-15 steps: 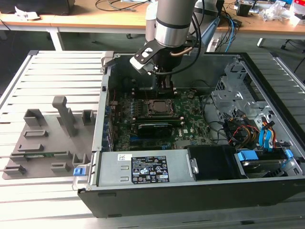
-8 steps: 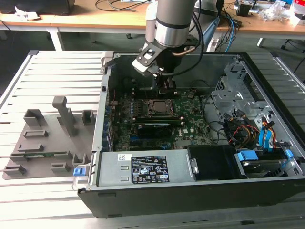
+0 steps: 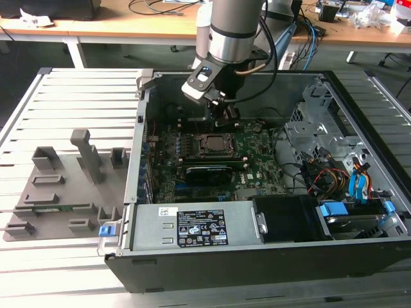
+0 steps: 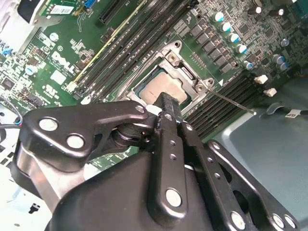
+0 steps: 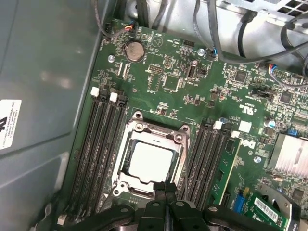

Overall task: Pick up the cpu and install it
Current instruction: 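Install the first cpu locking lever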

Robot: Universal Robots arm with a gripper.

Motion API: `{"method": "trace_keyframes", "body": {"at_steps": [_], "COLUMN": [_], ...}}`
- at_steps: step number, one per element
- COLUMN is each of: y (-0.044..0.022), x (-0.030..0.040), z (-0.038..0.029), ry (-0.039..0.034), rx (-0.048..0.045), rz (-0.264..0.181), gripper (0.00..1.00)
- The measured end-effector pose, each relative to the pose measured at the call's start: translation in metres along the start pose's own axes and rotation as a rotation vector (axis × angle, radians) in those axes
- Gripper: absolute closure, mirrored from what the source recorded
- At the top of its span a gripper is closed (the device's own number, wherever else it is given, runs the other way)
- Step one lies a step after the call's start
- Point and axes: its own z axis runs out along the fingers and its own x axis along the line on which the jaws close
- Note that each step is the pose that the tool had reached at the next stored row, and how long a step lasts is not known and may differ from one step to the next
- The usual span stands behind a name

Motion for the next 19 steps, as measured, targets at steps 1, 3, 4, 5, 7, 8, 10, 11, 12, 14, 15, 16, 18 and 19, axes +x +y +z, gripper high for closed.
{"method": "trace_keyframes", "body": {"at_steps": [1, 3, 4, 5, 7, 8, 10, 11, 12, 14, 15, 16, 18, 19], "y": [0.0000, 0.0000, 0.0000, 0.0000, 0.0000, 0.0000, 0.0000, 0.0000, 0.0000, 0.0000, 0.0000, 0.0000, 0.0000, 0.0000], "x": [0.0000, 0.0000, 0.0000, 0.0000, 0.0000, 0.0000, 0.0000, 0.0000, 0.0000, 0.0000, 0.0000, 0.0000, 0.0000, 0.0000], "z": [0.0000, 0.0000, 0.0000, 0.0000, 0.0000, 0.0000, 0.0000, 0.0000, 0.0000, 0.0000, 0.0000, 0.0000, 0.0000, 0.0000], "ry": [-0.0004, -0.0016, -0.0022, -0.0033, -0.0057, -0.0065, -0.0078, -0.0082, -0.0089, -0.0111, -0.0122, -0.0127, -0.0141, -0.0150], "rx": [-0.0002, -0.0005, -0.0006, -0.0009, -0.0016, -0.0018, -0.0022, -0.0023, -0.0025, -0.0031, -0.0034, -0.0035, -0.0039, -0.0042], "rz": [-0.009, -0.034, -0.045, -0.069, -0.118, -0.135, -0.161, -0.169, -0.185, -0.229, -0.253, -0.263, -0.291, -0.309], "gripper": [0.89, 0.89, 0.89, 0.89, 0.89, 0.89, 0.89, 0.89, 0.89, 0.89, 0.89, 0.89, 0.89, 0.89]}}
